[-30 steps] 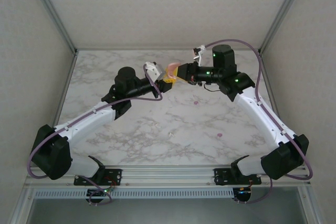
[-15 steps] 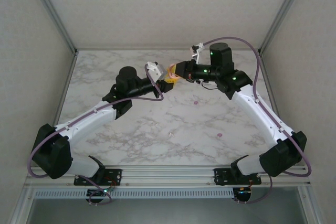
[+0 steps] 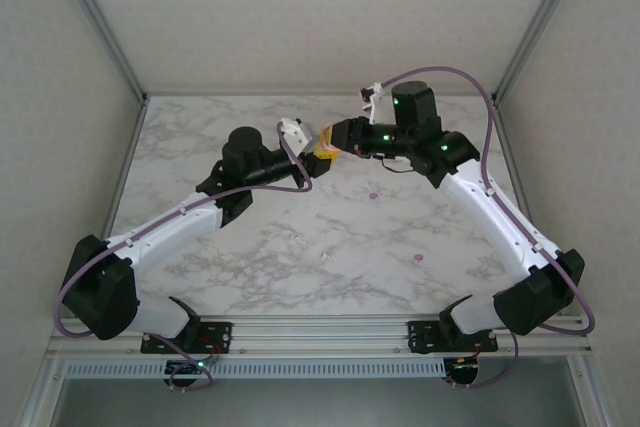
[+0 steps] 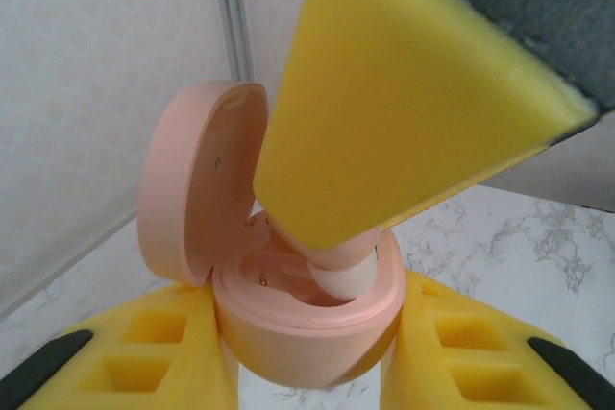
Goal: Insert wireless bluetooth earbuds into charging case
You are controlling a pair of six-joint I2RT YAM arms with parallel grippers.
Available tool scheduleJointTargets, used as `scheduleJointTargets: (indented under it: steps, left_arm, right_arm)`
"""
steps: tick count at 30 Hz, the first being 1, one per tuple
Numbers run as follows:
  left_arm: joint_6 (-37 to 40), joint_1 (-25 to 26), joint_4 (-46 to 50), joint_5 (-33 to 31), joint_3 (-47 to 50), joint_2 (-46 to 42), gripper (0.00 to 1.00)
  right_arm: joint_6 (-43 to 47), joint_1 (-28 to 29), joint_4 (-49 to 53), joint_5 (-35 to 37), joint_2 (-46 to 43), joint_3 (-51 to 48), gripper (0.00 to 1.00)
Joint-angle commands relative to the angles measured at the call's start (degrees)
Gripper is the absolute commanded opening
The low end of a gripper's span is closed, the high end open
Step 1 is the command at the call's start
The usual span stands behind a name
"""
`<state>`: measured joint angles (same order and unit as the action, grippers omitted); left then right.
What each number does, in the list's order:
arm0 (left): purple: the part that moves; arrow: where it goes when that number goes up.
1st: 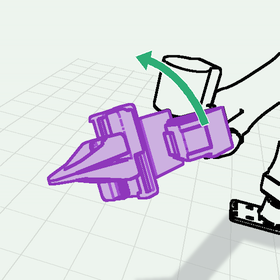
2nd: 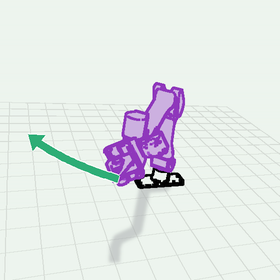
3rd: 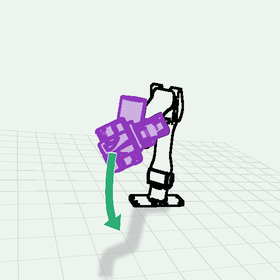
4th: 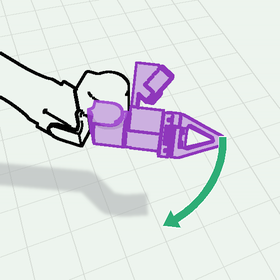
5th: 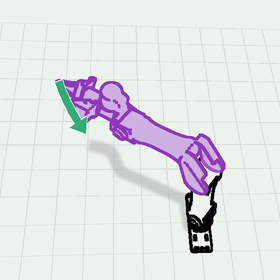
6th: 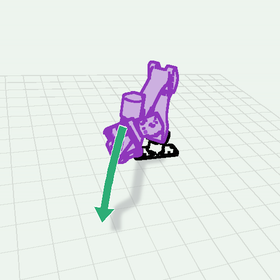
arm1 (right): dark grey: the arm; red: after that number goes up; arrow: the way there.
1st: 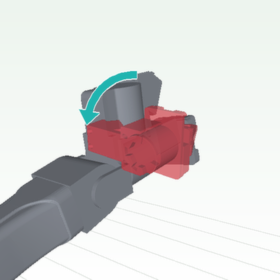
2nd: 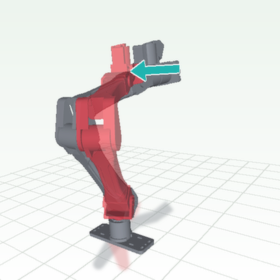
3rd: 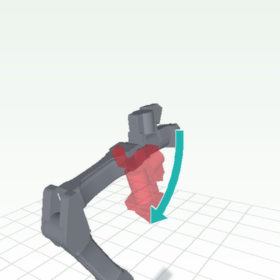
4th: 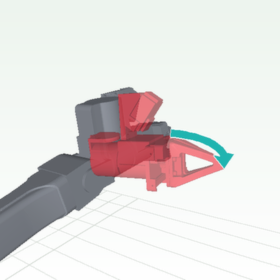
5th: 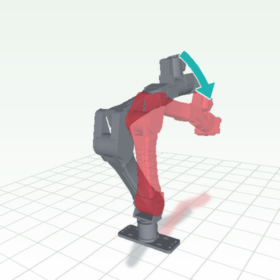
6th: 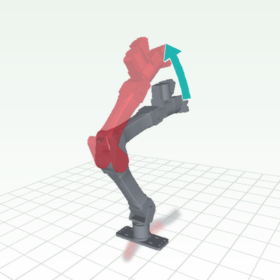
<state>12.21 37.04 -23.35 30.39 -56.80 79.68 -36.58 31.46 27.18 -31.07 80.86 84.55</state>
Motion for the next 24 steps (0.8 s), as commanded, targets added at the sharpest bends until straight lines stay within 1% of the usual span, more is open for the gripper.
scheduleJointTargets:
  steps: [1,3,5,7,9,12,20,24]
  left_arm:
    - [-1.30,0.55,-4.00,1.15,-2.07,-0.23,0.20]
    - [-1.30,0.59,-3.81,1.25,-2.26,-0.20,0.20]
    - [-1.15,0.67,-3.55,1.39,-2.36,-0.06,0.20]
    - [-0.98,0.77,-3.04,1.52,-2.57,0.03,0.20]
    - [-0.94,0.89,-2.82,1.52,-2.62,0.20,0.20]
    - [-1.27,1.10,-3.18,1.58,-2.71,0.39,0.20]
    - [-2.88,1.20,-4.76,1.34,-2.88,0.92,0.20]
    - [-2.78,1.20,-5.03,0.99,-2.88,0.90,0.20]
  right_arm:
    - [2.06,0.83,4.20,2.77,1.31,1.24,0.26]
    - [1.92,0.99,4.20,2.80,1.49,1.40,0.26]
    - [1.78,1.04,3.98,2.77,1.49,1.54,0.20]
    - [1.10,1.17,3.39,2.90,1.50,1.67,0.19]
    - [0.33,1.28,2.54,3.11,1.46,1.53,0.20]
    - [0.27,1.71,2.51,5.41,1.23,1.31,0.20]
    - [1.19,2.44,2.86,6.69,1.31,1.25,0.22]
    - [2.76,2.38,5.60,8.51,1.08,1.86,0.27]
